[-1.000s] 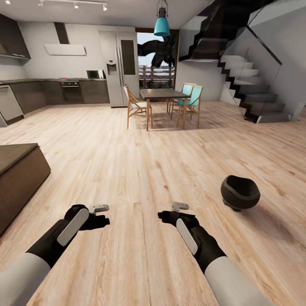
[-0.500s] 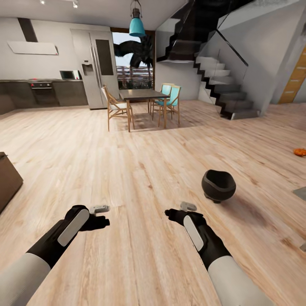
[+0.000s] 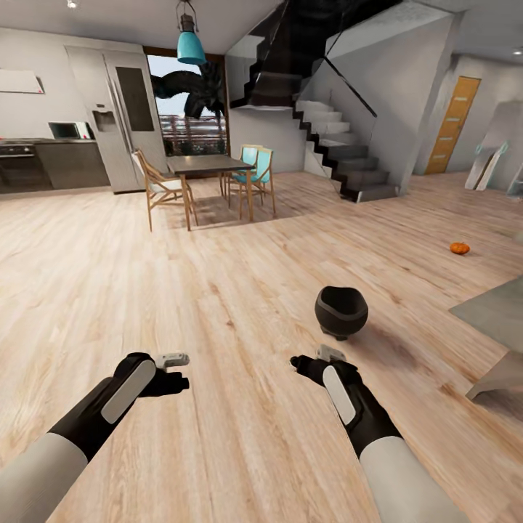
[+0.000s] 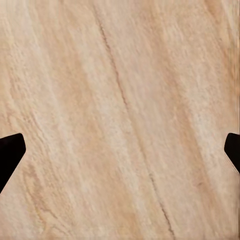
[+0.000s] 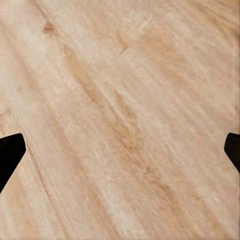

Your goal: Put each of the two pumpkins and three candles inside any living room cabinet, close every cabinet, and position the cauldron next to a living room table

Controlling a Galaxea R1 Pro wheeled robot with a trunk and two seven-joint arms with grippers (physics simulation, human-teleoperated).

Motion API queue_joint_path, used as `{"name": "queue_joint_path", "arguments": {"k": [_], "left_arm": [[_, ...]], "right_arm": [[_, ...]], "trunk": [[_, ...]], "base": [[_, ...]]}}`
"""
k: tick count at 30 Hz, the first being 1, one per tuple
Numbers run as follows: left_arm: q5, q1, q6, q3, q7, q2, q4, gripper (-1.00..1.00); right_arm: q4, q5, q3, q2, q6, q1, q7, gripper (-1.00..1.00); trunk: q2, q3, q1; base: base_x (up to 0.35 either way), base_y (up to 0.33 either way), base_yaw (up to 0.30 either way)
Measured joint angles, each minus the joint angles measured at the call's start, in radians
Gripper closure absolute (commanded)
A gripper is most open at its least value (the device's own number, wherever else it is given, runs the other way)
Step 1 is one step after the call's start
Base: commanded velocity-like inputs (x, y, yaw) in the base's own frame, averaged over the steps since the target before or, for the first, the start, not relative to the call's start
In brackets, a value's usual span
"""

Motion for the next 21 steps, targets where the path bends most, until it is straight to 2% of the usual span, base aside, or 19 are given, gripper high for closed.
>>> {"name": "queue_joint_path", "arguments": {"k": [10,21], "left_arm": [[0.0,0.0,-0.001,-0.005,0.0,0.0,0.003,-1.0],[-0.001,0.0,-0.024,-0.006,-0.001,0.001,0.007,-1.0]], "right_arm": [[0.001,0.001,-0.023,-0.005,0.001,0.0,-0.005,-1.0],[-0.001,-0.001,-0.022,-0.014,0.0,-0.001,-0.005,-1.0]], "trunk": [[0.0,0.006,0.0],[0.0,0.007,0.0]], "base": [[0.214,0.0,-0.262],[0.314,0.0,-0.045]]}}
